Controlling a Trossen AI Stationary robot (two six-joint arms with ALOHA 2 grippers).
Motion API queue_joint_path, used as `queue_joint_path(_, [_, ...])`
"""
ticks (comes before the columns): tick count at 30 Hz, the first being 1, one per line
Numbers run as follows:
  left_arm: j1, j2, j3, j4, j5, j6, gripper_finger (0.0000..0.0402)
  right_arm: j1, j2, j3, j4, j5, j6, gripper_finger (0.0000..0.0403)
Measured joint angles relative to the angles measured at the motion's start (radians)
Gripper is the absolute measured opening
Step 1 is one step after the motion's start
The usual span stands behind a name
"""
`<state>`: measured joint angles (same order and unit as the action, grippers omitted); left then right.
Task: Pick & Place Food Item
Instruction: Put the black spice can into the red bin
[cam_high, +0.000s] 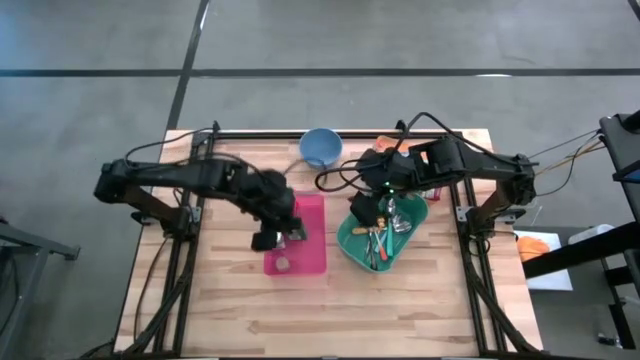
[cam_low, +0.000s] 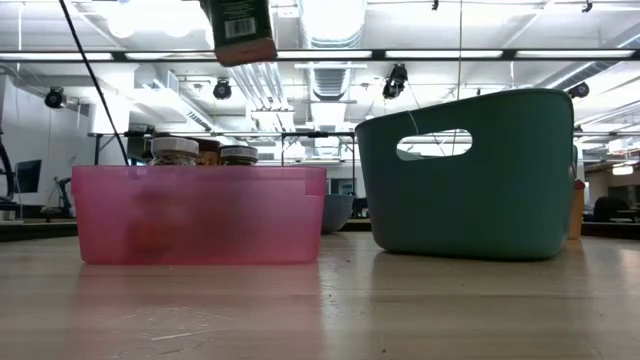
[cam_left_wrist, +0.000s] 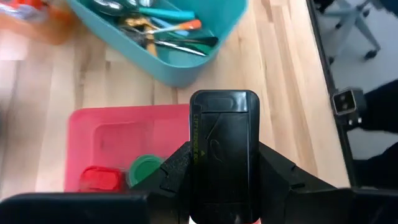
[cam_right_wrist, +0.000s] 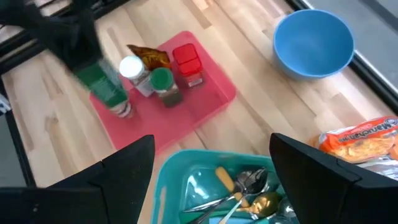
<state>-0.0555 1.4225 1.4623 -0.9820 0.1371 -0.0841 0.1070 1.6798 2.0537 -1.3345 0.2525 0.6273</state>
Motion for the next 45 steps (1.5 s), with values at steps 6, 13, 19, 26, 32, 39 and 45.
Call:
queue_joint_path(6, [-0.068,0.063,-0.029,0.002,-0.053,0.028,0.0115,0.0,-0.006,-0.002,-0.005,0.013,0.005,0.0314])
queue_joint_path(13, [-0.077,0.14,-0.068,0.018,-0.051,0.011,0.0115,0.0,-0.001,-0.003,-0.003,0.012,0.008,0.0314])
queue_joint_path(19, [-0.121,0.214,-0.078,0.059,-0.048,0.045,0.0115,0.003,-0.001,-0.006,-0.005,0.012,0.037,0.0314])
queue_joint_path(26, [-0.137,0.289,-0.08,0.095,-0.07,0.092,0.0115,0.024,-0.001,-0.01,-0.018,0.01,0.055,0.0314])
queue_joint_path(32, [-0.11,0.298,-0.165,0.139,-0.092,0.112,0.0115,0.037,-0.001,-0.01,-0.019,0.01,0.069,0.0314])
queue_joint_path(39, [-0.098,0.262,-0.289,0.257,-0.097,0.077,0.0115,0.048,-0.001,-0.01,-0.023,0.01,0.057,0.0314])
queue_joint_path(45, [-0.096,0.251,-0.35,0.304,-0.111,0.031,0.0115,0.051,-0.001,-0.01,-0.028,0.01,0.045,0.0314])
